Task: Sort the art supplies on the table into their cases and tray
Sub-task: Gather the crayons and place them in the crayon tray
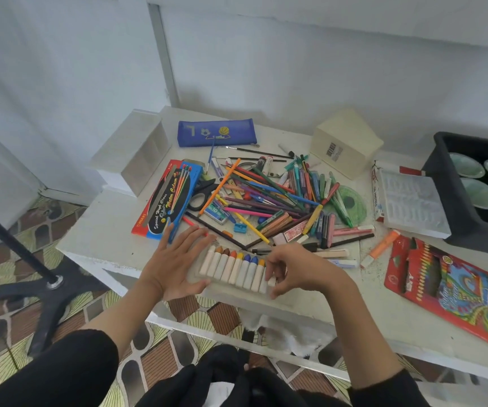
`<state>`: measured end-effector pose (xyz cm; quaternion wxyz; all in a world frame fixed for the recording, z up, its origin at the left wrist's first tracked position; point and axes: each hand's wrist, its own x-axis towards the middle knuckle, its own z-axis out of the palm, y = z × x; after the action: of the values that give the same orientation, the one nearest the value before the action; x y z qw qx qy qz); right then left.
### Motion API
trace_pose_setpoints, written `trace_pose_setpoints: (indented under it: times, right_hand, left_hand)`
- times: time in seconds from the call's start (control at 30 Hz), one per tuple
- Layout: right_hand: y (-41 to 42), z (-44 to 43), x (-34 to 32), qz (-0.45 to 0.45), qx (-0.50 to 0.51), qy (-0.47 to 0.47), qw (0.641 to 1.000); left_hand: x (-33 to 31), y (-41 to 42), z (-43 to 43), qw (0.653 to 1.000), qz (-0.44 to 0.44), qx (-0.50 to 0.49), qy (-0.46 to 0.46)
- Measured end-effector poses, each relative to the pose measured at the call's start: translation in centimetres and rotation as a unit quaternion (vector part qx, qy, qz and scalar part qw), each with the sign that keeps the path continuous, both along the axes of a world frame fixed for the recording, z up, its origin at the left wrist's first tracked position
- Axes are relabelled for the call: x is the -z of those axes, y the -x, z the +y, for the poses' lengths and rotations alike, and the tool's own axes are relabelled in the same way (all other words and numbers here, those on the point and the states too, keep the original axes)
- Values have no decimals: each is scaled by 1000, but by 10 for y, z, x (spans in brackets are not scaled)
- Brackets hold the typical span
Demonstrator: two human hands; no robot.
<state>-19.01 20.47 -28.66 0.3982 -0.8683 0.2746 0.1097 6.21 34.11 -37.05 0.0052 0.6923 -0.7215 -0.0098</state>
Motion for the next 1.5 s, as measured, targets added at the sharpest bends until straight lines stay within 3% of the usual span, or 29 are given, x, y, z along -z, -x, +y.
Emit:
trace_pose_setpoints:
  times: [0.43, 0.9, 1.07, 1.2, 1.5]
  right_hand:
    - [-5, -3, 11, 23, -1, 30, 999]
    - [-5, 0, 15, 51, -6, 134, 990]
    - [-2, -5, 9, 35, -20, 101, 994]
    - [-6, -27, -12, 3, 7, 90, 996]
    - [-17, -144, -27, 5, 162, 226, 961]
  left_hand:
    - [1, 0, 0, 1000, 3, 0, 7]
    - [0, 1, -1, 1000, 4, -7, -3]
    - [-3, 2, 0, 1000, 5, -9, -14]
    - [-1, 2, 0, 999, 1, -15, -29]
    - [-6, 3, -1, 999, 3, -18, -36]
